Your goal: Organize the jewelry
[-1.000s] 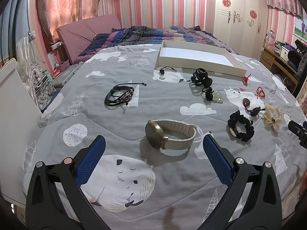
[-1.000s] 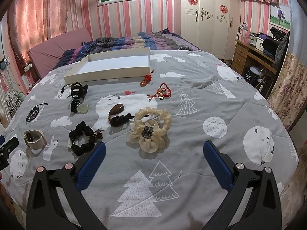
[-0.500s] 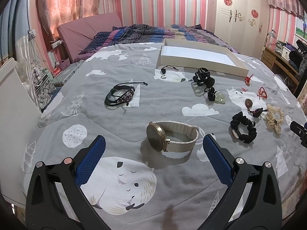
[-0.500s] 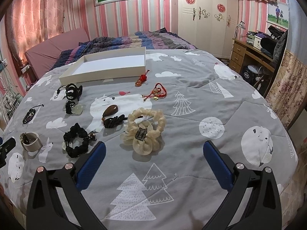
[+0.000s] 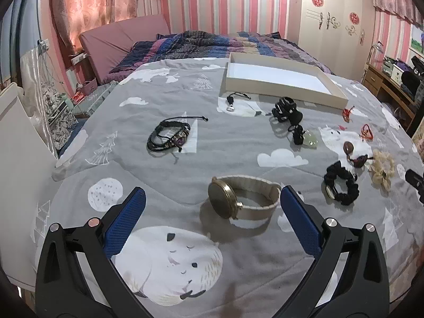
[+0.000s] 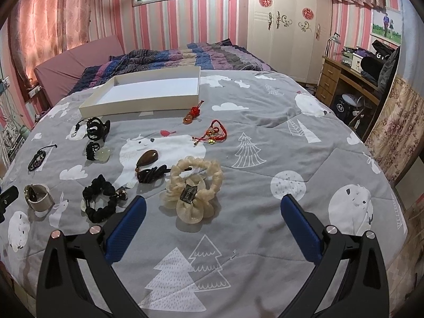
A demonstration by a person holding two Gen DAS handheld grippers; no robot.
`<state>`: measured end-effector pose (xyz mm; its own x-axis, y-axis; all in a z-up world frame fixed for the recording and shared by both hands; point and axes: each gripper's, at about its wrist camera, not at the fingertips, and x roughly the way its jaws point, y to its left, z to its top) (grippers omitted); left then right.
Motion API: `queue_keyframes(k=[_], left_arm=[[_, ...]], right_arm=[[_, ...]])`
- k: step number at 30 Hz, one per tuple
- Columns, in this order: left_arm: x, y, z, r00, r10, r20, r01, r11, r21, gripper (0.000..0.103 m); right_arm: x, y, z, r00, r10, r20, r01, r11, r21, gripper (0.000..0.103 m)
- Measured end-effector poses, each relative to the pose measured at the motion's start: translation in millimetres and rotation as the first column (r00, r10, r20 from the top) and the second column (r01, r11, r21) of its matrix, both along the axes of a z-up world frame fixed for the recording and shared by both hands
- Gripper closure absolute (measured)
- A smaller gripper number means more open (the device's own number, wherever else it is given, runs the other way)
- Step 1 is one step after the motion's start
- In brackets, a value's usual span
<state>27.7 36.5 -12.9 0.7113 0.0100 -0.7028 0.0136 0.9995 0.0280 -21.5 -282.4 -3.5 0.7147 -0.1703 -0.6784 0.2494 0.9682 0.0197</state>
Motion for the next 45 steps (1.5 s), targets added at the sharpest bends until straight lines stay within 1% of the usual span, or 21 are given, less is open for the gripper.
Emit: queue_keyframes(k=[6,9,17,22,26,31,33,35,36,40,42,45], left_arm=[[9.4,4.0,1.0,1.000,0.000,-0.014,0.000,1.000,-0.021,0.003],[11.8,2.0,-1.2,1.000,-0.005,-0.022,0.005,1.000,-0.024,0.003],[16.2,-10.5,1.2,0.999,-0.023,-0.040,0.022,0.999,-0.026,0.003],[18.7,-22.9,6.1,0.999,-0.037,-0.035,0.037,0.999,-0.019,0.003],[20.5,-33.5,9.1,0.998,-0.059,-0.037,0.058,0.998,-0.025,0.003],[23.6,-49.4,16.8,0.993,-0.113,-0.040,0.112,0.993,-0.022,0.003],[25.5,-55.8,20.3,0.989,-0.142,-0.047,0.141,0.989,-0.037,0.003],[29.0,-61.5,23.5,0.983,-0.173,-0.067,0.168,0.984,-0.065,0.003],[30.4,-63.7,25.1,0.980,-0.185,-0.071,0.179,0.981,-0.074,0.003],[36.0,-73.7,32.8,0.978,-0.200,-0.067,0.196,0.978,-0.068,0.003],[41.6,-78.2,35.4,0.980,-0.192,-0.061,0.189,0.981,-0.045,0.003],[53.1,-82.8,35.7,0.979,-0.186,-0.079,0.184,0.982,-0.041,0.003]], right_arm=[[5.3,-8.6,-0.6,1.000,-0.008,-0.007,0.008,1.000,0.019,0.002],[7.4,-10.5,0.3,1.000,-0.009,-0.005,0.009,1.000,0.011,0.002],[13.7,-17.3,0.1,1.000,0.013,-0.020,-0.013,1.000,0.020,0.002],[19.1,-18.6,2.0,0.999,0.042,-0.027,-0.041,0.998,0.037,0.002],[21.4,-17.7,3.1,0.998,0.051,-0.034,-0.050,0.999,0.019,0.002],[26.1,-22.5,9.7,0.996,0.075,-0.049,-0.073,0.996,0.046,0.002],[27.6,-23.0,13.8,0.995,0.083,-0.047,-0.081,0.996,0.041,0.002],[31.6,-22.6,16.4,0.993,0.102,-0.064,-0.099,0.994,0.039,0.002],[34.8,-23.0,17.5,0.989,0.126,-0.076,-0.122,0.991,0.058,0.002],[46.3,-27.6,21.1,0.980,0.170,-0.104,-0.157,0.980,0.125,0.002],[53.1,-29.4,24.6,0.980,0.163,-0.114,-0.149,0.981,0.124,0.002],[63.2,-31.8,33.5,0.980,0.172,-0.098,-0.160,0.980,0.114,0.002]])
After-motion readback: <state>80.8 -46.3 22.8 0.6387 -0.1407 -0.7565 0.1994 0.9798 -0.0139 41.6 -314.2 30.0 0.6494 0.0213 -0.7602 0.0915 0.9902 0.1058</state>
